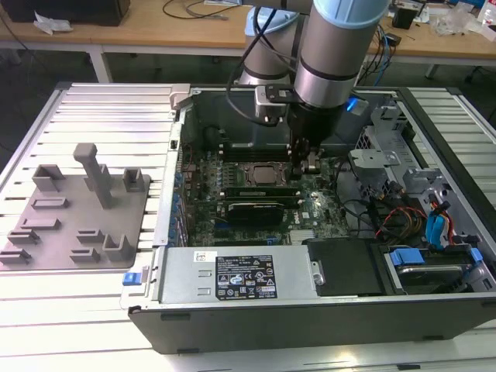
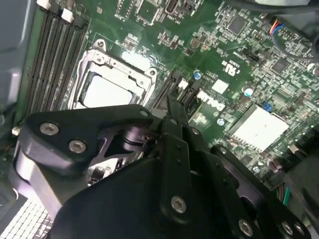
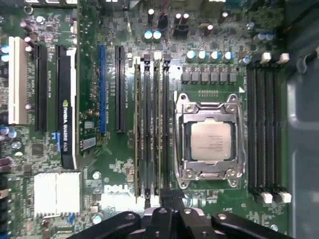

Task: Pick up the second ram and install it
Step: 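Press down the second ram until it locks into place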

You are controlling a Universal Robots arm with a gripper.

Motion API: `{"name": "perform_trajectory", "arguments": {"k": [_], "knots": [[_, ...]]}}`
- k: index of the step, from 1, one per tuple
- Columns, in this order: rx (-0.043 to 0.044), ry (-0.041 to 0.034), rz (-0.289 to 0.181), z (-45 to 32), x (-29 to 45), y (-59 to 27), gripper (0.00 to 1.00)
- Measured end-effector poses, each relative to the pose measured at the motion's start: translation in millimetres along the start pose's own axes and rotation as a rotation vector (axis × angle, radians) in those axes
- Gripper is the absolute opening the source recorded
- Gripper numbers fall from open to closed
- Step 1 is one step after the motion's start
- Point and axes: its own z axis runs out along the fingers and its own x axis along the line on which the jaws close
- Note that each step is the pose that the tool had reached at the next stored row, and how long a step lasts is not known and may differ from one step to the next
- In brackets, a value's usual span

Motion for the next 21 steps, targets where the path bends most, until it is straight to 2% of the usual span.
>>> {"name": "perform_trajectory", "arguments": {"k": [2,6,8,11,14,16,19,21], "knots": [[0.0003,0.0003,0.000,-0.1,0.1,2.5,0.08],[0.0038,0.0003,0.000,0.8,0.4,20.2,0.08],[0.0057,0.0002,0.000,1.5,0.6,32.9,0.08],[0.0073,0.0002,0.000,2.1,0.7,46.3,0.08],[0.0091,0.0002,0.000,2.9,1.0,69.0,0.08],[0.0095,0.0001,0.000,3.2,1.1,78.6,0.08],[0.0095,0.0001,0.000,3.9,5.4,80.2,0.08],[0.0095,0.0001,0.000,10.9,5.9,85.0,0.08]]}}
